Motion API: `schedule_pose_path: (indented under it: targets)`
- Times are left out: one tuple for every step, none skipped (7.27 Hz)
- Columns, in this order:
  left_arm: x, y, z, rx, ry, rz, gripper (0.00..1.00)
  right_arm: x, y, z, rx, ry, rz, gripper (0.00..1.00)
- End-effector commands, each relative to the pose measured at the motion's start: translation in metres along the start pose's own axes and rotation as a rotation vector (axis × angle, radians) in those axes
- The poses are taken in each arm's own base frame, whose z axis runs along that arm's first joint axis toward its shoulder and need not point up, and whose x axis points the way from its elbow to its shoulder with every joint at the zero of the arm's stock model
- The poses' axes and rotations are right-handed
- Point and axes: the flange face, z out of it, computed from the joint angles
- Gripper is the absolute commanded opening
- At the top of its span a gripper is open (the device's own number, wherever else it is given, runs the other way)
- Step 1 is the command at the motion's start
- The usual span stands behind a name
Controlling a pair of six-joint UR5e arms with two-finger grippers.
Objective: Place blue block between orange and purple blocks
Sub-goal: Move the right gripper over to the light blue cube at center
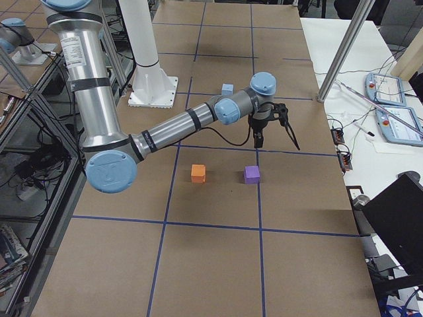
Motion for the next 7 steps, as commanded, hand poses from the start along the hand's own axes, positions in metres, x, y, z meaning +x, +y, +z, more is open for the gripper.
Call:
schedule_pose_path:
  targets:
    - [-0.010, 0.021, 0.007, 0.027, 0.061, -0.014, 1.00, -0.114, 0.014, 0.029, -0.028, -0.041, 0.030, 1.00]
    - [-0.009, 0.021, 0.006, 0.028, 0.061, -0.013, 1.00, -0.168, 0.026, 0.047, -0.040, -0.052, 0.046, 1.00]
    - [-0.008, 0.019, 0.005, 0.030, 0.060, -0.010, 1.00, -0.223, 0.037, 0.061, -0.046, -0.032, 0.047, 1.00]
    - [-0.007, 0.019, 0.003, 0.033, 0.062, -0.021, 1.00, -0.284, 0.051, 0.076, -0.033, 0.015, 0.062, 1.00]
    - [-0.003, 0.018, 0.000, 0.041, 0.061, -0.038, 1.00, -0.338, 0.054, 0.092, -0.020, 0.025, 0.111, 1.00]
    - [-0.003, 0.018, -0.001, 0.041, 0.061, -0.039, 1.00, -0.386, 0.054, 0.109, -0.011, 0.037, 0.144, 1.00]
    - [-0.003, 0.019, -0.001, 0.041, 0.061, -0.038, 1.00, -0.425, 0.058, 0.128, -0.003, 0.053, 0.169, 1.00]
